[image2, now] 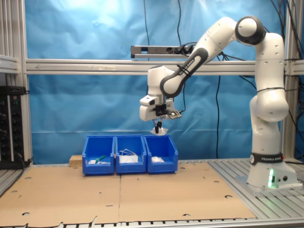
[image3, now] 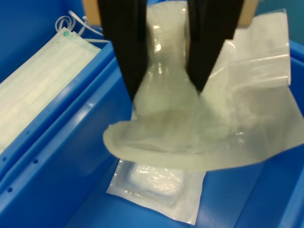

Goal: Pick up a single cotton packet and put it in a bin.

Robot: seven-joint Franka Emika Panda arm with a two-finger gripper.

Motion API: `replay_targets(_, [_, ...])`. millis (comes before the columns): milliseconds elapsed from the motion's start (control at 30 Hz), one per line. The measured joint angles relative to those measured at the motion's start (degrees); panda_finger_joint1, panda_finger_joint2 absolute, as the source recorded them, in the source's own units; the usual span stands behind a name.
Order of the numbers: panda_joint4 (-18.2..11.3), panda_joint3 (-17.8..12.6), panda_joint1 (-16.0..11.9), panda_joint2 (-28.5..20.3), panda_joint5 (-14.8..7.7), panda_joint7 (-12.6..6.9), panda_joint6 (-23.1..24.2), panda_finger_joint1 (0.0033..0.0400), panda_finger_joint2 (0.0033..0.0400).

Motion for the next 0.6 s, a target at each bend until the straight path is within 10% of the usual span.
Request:
replay_targets(300, [0.0, 0.0, 0.0, 0.0, 0.0, 0.0, 0.0, 0.0058, 0.0058])
replay_targets(333, [0.0, 0.0, 0.0, 0.0, 0.0, 0.0, 0.0, 0.0145, 0.0145])
replay_targets(500, [0.0, 0.0, 0.0, 0.0, 0.0, 0.0, 0.0, 0.0145, 0.0145])
replay_targets(533, [0.0, 0.0, 0.0, 0.0, 0.0, 0.0, 0.0, 0.0226, 0.0226])
replay_targets(600, [0.0, 0.0, 0.0, 0.0, 0.0, 0.0, 0.0, 0.0226, 0.0226])
